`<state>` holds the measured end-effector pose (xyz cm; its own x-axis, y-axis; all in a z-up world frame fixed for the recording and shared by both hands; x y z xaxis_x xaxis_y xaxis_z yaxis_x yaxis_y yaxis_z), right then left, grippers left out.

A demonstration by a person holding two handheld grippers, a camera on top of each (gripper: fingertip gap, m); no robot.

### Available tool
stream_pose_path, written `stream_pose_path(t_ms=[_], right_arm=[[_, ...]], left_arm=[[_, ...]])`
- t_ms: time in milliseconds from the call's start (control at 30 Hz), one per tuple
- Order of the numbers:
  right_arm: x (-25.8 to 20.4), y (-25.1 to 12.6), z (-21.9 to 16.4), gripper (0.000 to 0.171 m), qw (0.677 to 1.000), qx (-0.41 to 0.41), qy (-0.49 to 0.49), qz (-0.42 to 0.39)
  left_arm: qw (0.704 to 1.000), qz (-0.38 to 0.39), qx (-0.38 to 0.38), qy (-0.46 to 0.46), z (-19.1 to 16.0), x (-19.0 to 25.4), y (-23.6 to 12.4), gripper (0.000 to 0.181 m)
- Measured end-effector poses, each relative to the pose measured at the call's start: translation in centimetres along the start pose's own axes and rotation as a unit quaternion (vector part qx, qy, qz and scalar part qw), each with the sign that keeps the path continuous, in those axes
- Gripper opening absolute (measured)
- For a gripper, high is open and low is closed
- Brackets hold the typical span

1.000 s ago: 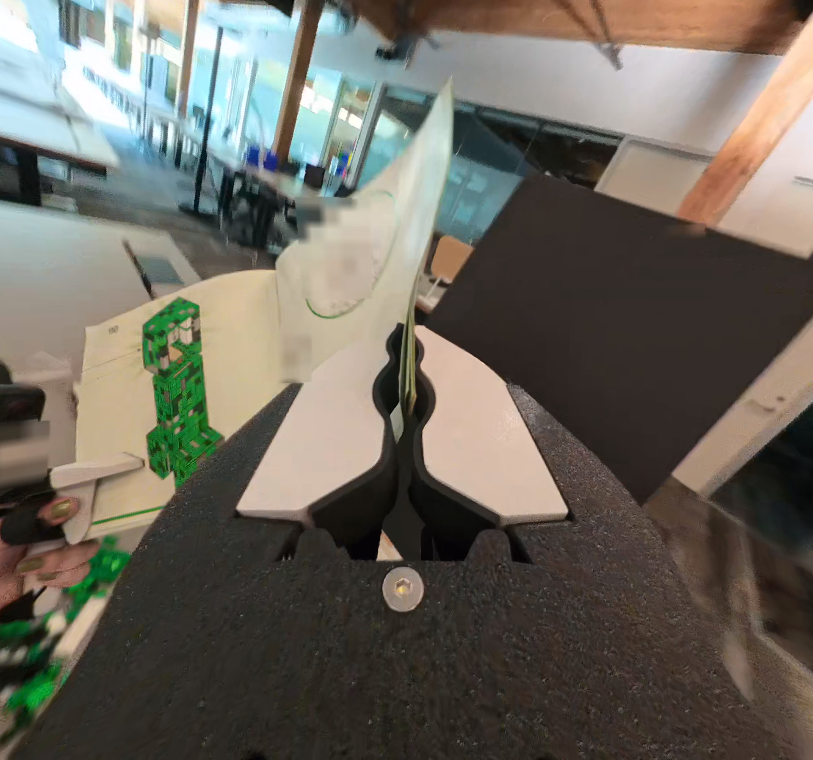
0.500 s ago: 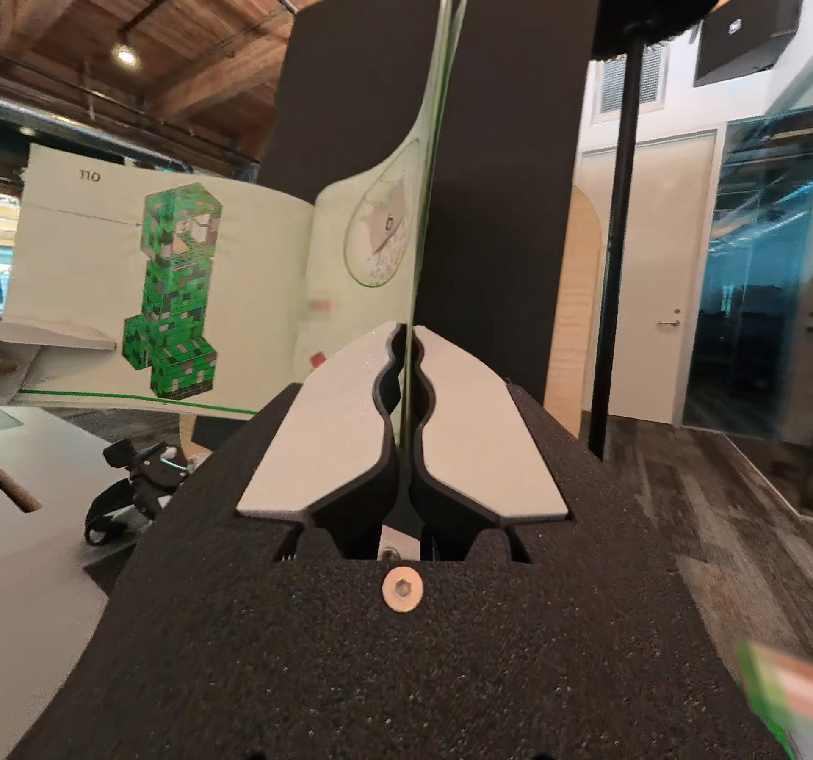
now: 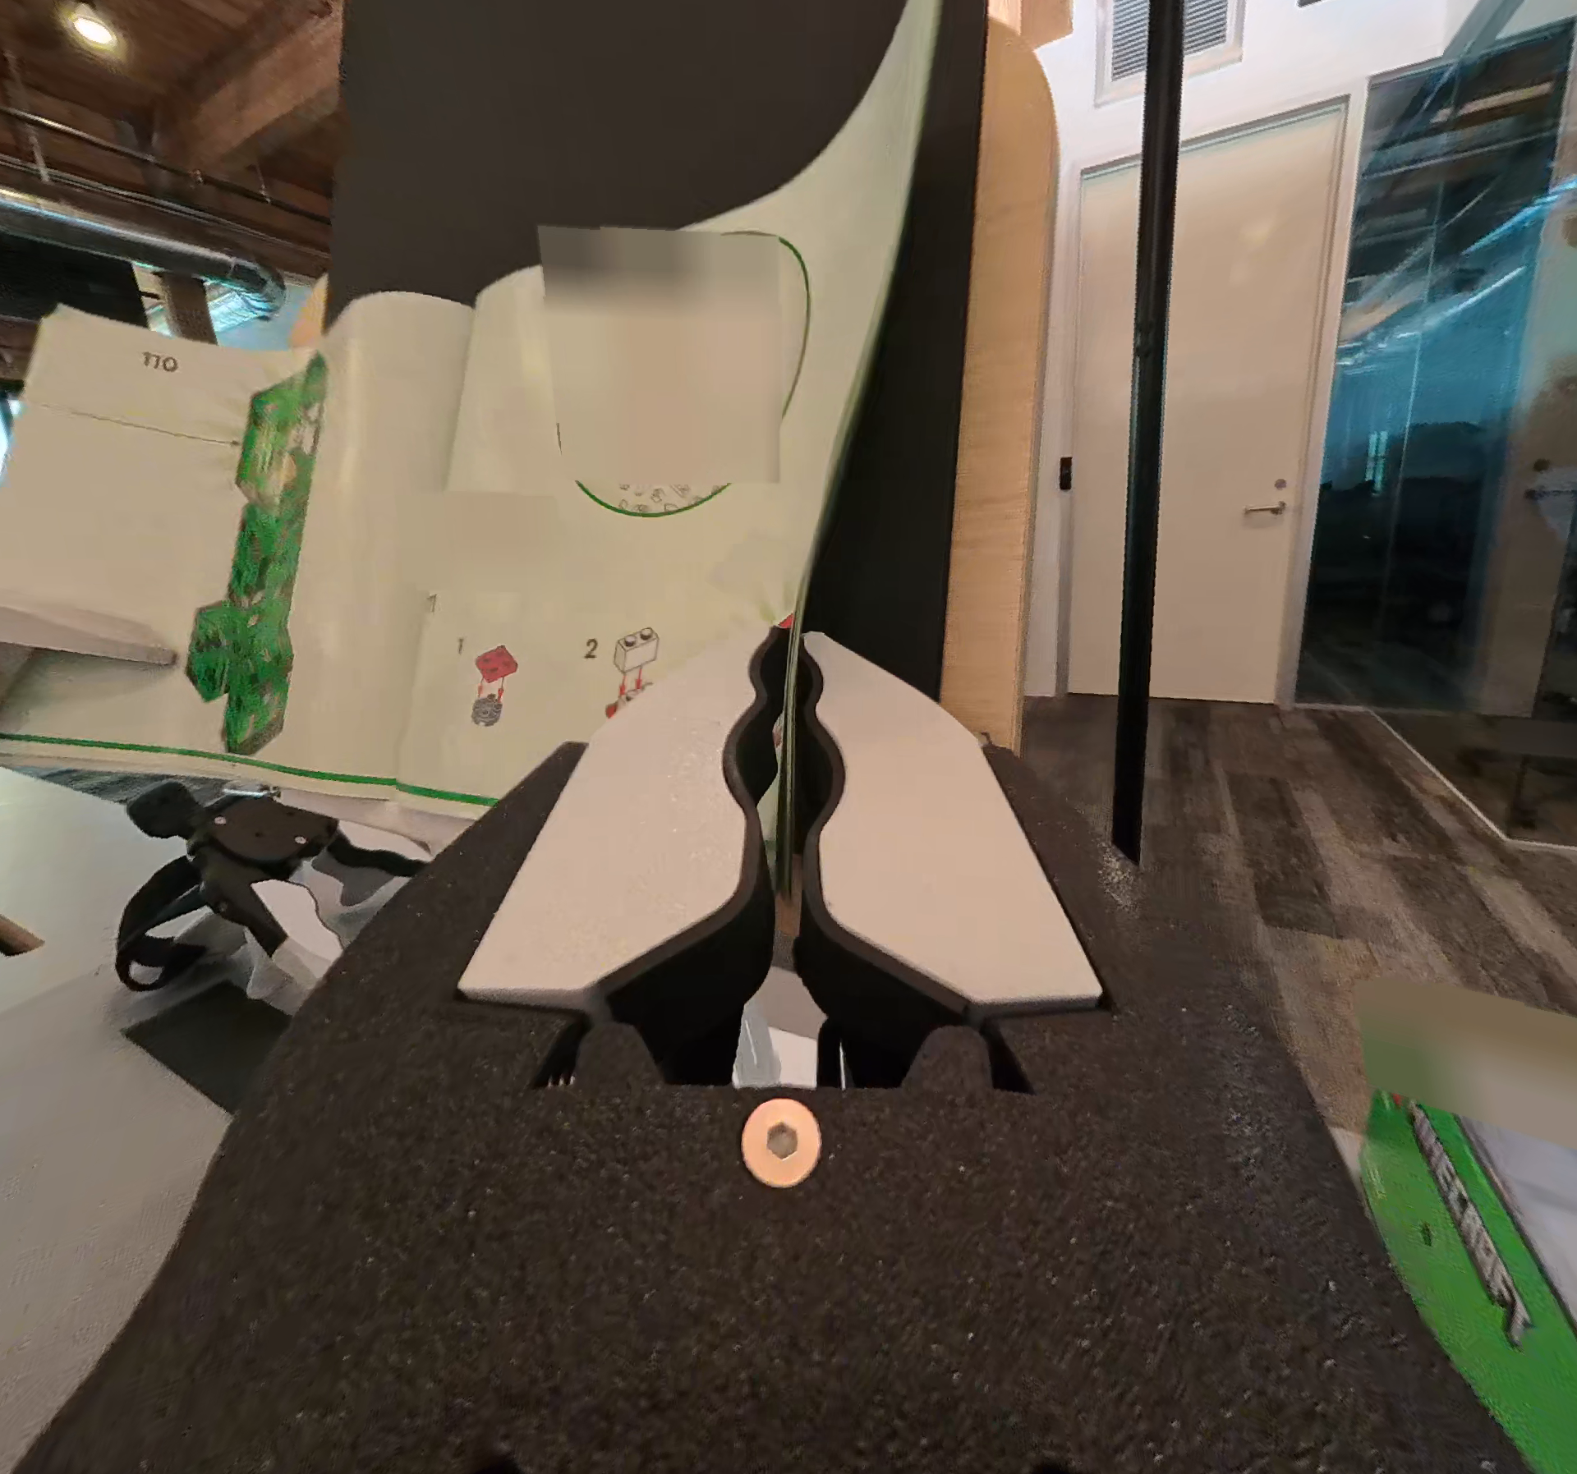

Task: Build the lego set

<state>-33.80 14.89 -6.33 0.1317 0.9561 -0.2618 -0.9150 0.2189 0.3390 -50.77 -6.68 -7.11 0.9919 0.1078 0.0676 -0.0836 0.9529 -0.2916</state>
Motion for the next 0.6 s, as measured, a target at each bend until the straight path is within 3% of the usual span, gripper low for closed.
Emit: stream_pose_path(t_ms=[200, 367, 433, 600], right_arm=[[0.3, -0.1, 0.9, 0.0, 0.999, 0.028, -0.03, -0.017], [0.6, -0.2, 0.4, 0.002, 0.993, 0.03, -0.105, -0.055], [0.7, -0.3, 0.5, 0.007, 0.989, 0.042, -0.124, -0.074], [1.0, 0.0, 0.2, 0.047, 0.979, 0.031, -0.163, -0.119]], left_arm=[[1.0, 0.007, 0.026, 0.015, -0.3, -0.5, 1.6, 0.002], [0.996, 0.057, 0.043, 0.061, -0.2, -0.8, 1.9, 0.005], [0.993, 0.093, 0.044, 0.065, 0.0, -1.3, 1.8, 0.019], [0.978, 0.187, 0.041, 0.078, 0.0, -3.1, 1.2, 0.058]])
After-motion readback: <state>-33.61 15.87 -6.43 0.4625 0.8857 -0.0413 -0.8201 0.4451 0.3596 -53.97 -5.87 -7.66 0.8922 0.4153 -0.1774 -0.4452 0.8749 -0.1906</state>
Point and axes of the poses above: each gripper's, where its closed fingertips meet, y out along the fingers, z out of its top, x = y × z across the jaws, the point moved 1 cm from there along -y, back along the fingers, and after that the axes turned 12 degrees about y, right-handed, at the moved point
